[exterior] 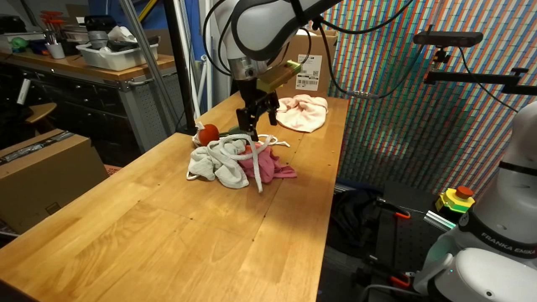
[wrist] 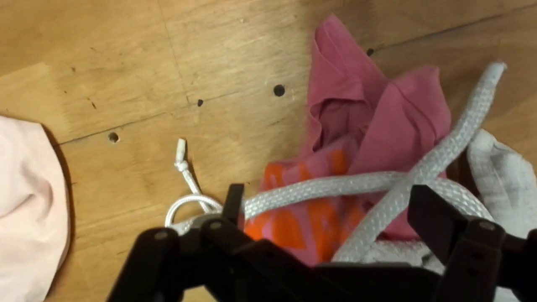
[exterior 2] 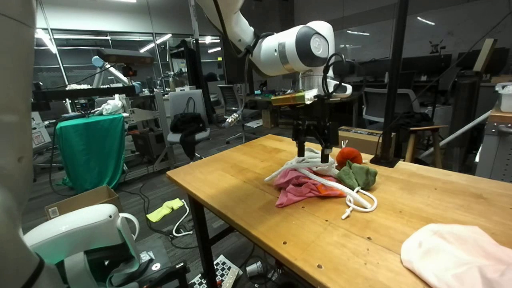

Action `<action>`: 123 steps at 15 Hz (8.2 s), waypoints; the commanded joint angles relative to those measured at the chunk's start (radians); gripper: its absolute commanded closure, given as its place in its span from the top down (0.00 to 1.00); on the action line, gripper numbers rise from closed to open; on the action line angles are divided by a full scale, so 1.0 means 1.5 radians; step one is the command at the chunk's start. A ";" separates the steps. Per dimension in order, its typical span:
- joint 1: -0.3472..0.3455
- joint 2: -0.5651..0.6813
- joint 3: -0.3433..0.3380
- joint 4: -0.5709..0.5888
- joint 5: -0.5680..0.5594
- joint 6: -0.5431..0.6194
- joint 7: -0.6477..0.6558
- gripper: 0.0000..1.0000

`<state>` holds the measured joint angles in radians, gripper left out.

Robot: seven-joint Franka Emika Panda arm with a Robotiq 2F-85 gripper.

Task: Separate the heap of things

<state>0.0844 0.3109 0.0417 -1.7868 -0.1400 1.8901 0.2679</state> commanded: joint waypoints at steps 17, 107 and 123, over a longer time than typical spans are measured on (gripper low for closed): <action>-0.003 0.024 0.022 -0.020 0.085 -0.012 -0.182 1.00; 0.368 0.180 -0.018 0.337 -0.173 0.340 0.719 0.07; 0.272 0.141 0.051 0.256 -0.051 0.185 0.480 1.00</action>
<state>0.5377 0.5788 0.0783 -1.3418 -0.2742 2.2220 1.0966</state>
